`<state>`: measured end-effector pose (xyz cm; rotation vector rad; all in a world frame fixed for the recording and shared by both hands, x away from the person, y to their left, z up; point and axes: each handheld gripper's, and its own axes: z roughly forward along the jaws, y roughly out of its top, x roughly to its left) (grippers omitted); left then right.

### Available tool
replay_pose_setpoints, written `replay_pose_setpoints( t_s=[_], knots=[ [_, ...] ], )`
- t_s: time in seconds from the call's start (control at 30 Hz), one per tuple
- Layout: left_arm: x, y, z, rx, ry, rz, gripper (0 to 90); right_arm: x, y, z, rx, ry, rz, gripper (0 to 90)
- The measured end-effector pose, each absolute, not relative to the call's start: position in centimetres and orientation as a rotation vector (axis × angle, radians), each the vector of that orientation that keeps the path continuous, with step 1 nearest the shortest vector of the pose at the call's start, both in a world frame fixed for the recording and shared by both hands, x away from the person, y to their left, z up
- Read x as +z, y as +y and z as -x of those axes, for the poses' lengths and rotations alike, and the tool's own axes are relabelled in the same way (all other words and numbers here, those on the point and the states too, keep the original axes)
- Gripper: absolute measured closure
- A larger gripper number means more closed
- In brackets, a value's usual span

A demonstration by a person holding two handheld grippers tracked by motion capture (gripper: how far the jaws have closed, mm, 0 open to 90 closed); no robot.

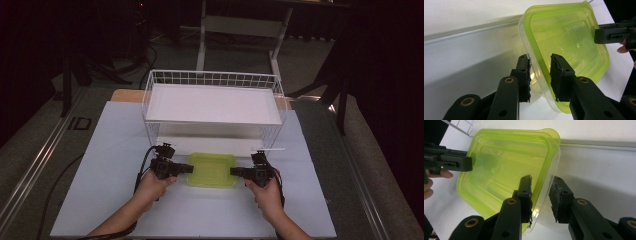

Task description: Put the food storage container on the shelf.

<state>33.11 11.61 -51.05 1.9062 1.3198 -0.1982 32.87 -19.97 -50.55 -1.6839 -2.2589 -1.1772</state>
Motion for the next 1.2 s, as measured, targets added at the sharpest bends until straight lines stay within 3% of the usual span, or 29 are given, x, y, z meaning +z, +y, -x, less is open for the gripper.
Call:
replay_pose_setpoints(
  t_s=[0.93,1.2],
  knots=[
    [-49.8,10.9,-30.0,-0.082,1.343,-1.901,79.9,-49.6,-19.6,-30.4,-1.240,-2.331,1.683,79.2],
    [-47.7,11.1,-30.2,-0.061,1.323,-1.870,80.5,-48.2,-19.7,-30.6,-1.301,-2.318,1.678,79.4]
  ],
)
